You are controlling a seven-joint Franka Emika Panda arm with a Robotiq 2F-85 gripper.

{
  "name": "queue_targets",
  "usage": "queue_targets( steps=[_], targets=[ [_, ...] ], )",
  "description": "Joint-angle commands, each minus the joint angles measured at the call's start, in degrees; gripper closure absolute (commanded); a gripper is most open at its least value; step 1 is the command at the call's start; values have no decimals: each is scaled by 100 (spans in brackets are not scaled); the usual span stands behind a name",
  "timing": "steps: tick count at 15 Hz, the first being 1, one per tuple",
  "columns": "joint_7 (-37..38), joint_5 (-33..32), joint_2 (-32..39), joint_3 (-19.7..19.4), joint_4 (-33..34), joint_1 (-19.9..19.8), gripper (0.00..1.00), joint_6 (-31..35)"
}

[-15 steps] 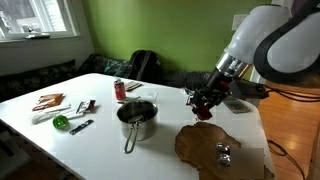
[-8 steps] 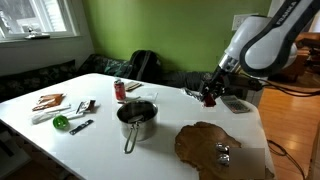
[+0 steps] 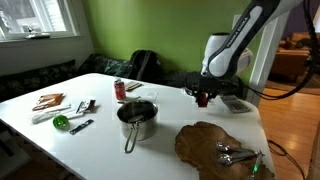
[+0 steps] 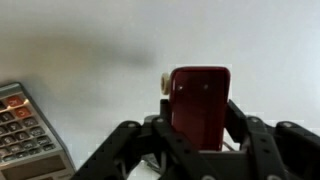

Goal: Put the red trailer toy on the table

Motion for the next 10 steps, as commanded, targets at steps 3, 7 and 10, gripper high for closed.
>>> queue_targets(
  steps=[3, 7, 10],
  targets=[
    [339, 37, 171, 230, 291, -419, 71, -236],
    [58, 886, 236, 1161, 698, -1472, 71, -660],
    [151, 1176, 325, 1358, 973, -1730, 71, -663]
  ],
)
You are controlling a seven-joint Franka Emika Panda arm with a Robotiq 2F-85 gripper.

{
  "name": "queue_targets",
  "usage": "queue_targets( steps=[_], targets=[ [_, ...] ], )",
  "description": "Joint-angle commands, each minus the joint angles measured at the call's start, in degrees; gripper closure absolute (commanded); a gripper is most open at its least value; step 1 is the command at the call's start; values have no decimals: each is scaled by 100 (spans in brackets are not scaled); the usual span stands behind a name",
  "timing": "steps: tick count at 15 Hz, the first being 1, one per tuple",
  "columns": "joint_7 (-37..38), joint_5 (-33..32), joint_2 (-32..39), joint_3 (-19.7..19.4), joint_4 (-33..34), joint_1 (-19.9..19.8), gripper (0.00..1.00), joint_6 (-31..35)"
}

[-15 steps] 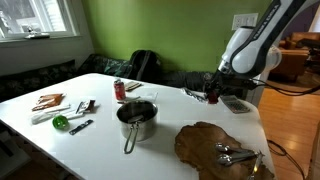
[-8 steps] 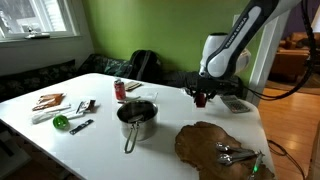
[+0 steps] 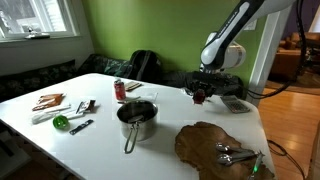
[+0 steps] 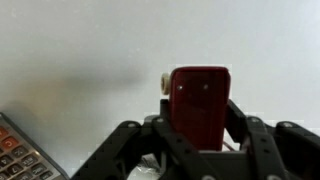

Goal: Put the red trailer toy on the table

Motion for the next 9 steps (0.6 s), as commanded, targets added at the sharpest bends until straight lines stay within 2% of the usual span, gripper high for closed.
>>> queue_targets(
  steps=[1, 7, 8, 9],
  targets=[
    [145, 314, 216, 189, 400, -254, 71, -50],
    [109, 409, 593, 371, 694, -307, 71, 47],
    [128, 403, 644, 372, 731, -287, 21, 51],
    [149, 406, 665, 368, 732, -275, 20, 76]
  ],
)
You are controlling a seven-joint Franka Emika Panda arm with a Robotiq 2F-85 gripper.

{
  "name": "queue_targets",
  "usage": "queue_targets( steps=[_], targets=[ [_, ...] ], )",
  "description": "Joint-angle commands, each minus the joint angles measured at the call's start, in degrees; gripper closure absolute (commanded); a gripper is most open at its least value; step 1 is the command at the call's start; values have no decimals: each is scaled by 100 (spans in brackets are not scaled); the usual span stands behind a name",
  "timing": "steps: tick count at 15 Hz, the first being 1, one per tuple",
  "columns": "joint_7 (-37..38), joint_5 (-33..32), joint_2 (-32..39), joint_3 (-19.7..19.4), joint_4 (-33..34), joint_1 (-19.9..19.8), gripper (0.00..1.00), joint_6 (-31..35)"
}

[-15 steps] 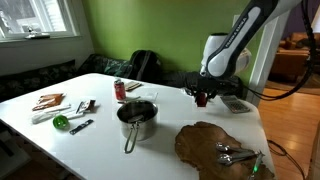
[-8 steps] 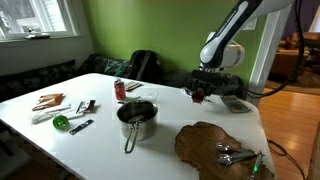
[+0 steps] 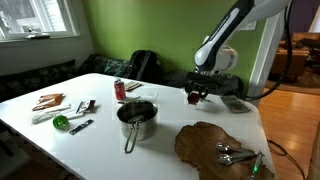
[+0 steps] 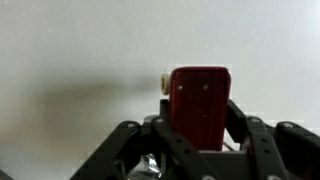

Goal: Put the red trailer toy on the table

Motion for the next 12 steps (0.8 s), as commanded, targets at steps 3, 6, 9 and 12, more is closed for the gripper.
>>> queue_targets(
  steps=[3, 6, 9, 12],
  targets=[
    [71, 180, 57, 83, 15, -60, 1, 242],
    [-601, 475, -541, 624, -548, -460, 0, 904],
    [-1746, 782, -1051, 1715, -1060, -1262, 0, 1695],
    [-1787, 616, -890, 1774, -842, -1213, 0, 1708]
  ],
)
